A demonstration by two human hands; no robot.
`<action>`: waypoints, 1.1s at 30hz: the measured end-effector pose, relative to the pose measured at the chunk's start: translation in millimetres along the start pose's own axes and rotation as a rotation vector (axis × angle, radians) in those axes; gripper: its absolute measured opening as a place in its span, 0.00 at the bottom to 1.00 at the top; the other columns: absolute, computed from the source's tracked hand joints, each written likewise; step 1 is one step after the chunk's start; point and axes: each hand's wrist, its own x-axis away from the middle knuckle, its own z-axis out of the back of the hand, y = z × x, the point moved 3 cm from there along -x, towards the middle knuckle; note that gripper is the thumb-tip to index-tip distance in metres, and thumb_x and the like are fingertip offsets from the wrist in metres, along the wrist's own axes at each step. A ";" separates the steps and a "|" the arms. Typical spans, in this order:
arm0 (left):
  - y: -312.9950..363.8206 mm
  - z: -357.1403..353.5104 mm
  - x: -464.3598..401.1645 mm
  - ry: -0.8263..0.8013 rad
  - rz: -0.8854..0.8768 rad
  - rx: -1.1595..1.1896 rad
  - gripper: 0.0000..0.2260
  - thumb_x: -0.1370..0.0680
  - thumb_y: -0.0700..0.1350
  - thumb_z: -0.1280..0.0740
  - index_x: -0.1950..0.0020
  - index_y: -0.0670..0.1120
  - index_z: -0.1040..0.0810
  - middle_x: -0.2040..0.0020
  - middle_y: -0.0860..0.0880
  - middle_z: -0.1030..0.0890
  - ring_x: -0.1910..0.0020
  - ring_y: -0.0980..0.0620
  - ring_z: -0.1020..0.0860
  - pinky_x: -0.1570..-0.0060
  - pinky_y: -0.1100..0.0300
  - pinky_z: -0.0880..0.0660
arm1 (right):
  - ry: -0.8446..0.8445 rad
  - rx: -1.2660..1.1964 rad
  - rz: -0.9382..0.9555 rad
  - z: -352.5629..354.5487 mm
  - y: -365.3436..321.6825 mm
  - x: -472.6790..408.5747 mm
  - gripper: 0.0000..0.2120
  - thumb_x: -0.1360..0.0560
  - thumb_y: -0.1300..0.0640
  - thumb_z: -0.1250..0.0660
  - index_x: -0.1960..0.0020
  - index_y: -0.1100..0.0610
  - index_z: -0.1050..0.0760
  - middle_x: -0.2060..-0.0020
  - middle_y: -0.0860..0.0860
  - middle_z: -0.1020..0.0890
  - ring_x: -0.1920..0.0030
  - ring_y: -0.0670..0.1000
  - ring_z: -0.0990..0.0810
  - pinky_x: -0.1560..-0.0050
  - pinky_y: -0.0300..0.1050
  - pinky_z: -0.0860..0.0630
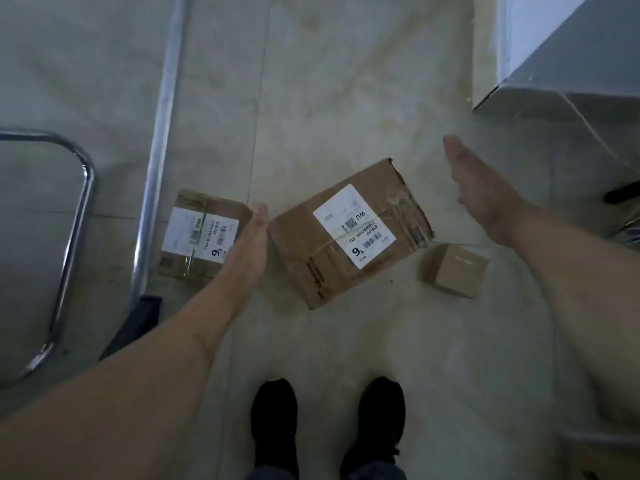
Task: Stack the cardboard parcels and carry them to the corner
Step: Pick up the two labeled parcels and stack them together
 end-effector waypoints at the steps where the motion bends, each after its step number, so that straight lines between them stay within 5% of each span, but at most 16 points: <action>1: -1.5 -5.1 5.0 0.001 -0.024 0.007 0.41 0.30 0.79 0.50 0.26 0.56 0.31 0.27 0.57 0.32 0.27 0.53 0.36 0.26 0.47 0.43 | -0.007 0.014 0.002 -6.6 8.4 -0.1 0.35 0.17 0.34 0.52 0.15 0.49 0.46 0.17 0.44 0.42 0.18 0.46 0.45 0.18 0.50 0.51; 3: -21.7 -18.5 2.2 -0.020 -0.036 0.031 0.30 0.19 0.67 0.53 0.22 0.54 0.38 0.29 0.59 0.37 0.29 0.58 0.40 0.29 0.56 0.46 | -0.033 0.084 -0.043 -18.5 31.8 -5.5 0.32 0.15 0.38 0.54 0.15 0.51 0.47 0.16 0.45 0.44 0.17 0.45 0.48 0.18 0.47 0.53; 6: -54.4 -32.3 -2.4 -0.103 0.070 -0.001 0.30 0.19 0.66 0.56 0.20 0.55 0.44 0.20 0.52 0.41 0.22 0.52 0.44 0.27 0.53 0.47 | -0.069 0.130 -0.115 -36.6 69.3 -12.9 0.34 0.16 0.36 0.55 0.15 0.51 0.48 0.16 0.47 0.46 0.16 0.46 0.51 0.17 0.52 0.56; 9: -74.8 -45.7 -12.1 -0.148 0.125 0.012 0.29 0.18 0.64 0.57 0.20 0.55 0.46 0.21 0.55 0.42 0.22 0.55 0.45 0.28 0.57 0.48 | -0.081 0.183 -0.158 -45.7 99.1 -29.2 0.38 0.18 0.31 0.56 0.14 0.51 0.49 0.15 0.49 0.49 0.16 0.47 0.54 0.17 0.56 0.56; 17: -92.5 -61.0 -20.2 -0.181 0.242 0.049 0.29 0.20 0.68 0.56 0.20 0.59 0.46 0.21 0.54 0.40 0.23 0.49 0.39 0.27 0.41 0.40 | -0.110 0.138 -0.241 -59.6 154.4 -45.3 0.51 0.37 0.13 0.54 0.19 0.36 0.42 0.18 0.47 0.38 0.17 0.50 0.45 0.20 0.63 0.50; 21: -91.4 -55.3 -25.2 -0.181 0.258 0.060 0.32 0.23 0.72 0.55 0.21 0.62 0.45 0.22 0.55 0.38 0.25 0.48 0.38 0.30 0.39 0.36 | -0.070 0.122 -0.307 -67.3 143.1 -25.5 0.54 0.37 0.14 0.52 0.18 0.41 0.41 0.18 0.52 0.42 0.18 0.55 0.43 0.19 0.60 0.49; 25: -79.3 -48.7 -26.4 -0.194 0.256 0.081 0.30 0.23 0.72 0.55 0.25 0.63 0.38 0.32 0.56 0.29 0.29 0.48 0.33 0.31 0.38 0.35 | -0.059 0.095 -0.353 -79.9 148.7 -4.9 0.39 0.21 0.28 0.50 0.15 0.44 0.49 0.17 0.50 0.50 0.17 0.54 0.47 0.19 0.55 0.50; 29: -64.9 -42.0 -29.1 -0.223 0.213 0.093 0.19 0.20 0.68 0.57 0.45 0.68 0.28 0.46 0.58 0.23 0.39 0.52 0.29 0.30 0.39 0.37 | -0.038 0.114 -0.393 -92.8 155.8 8.1 0.39 0.21 0.29 0.51 0.15 0.45 0.52 0.16 0.51 0.53 0.17 0.56 0.47 0.19 0.56 0.49; 33: -57.6 -35.5 -31.9 -0.250 0.180 0.083 0.20 0.19 0.67 0.58 0.46 0.67 0.27 0.31 0.50 0.24 0.32 0.48 0.30 0.28 0.40 0.39 | -0.003 0.101 -0.419 -105.5 153.1 19.9 0.40 0.19 0.33 0.51 0.14 0.52 0.52 0.16 0.53 0.54 0.18 0.57 0.45 0.20 0.52 0.48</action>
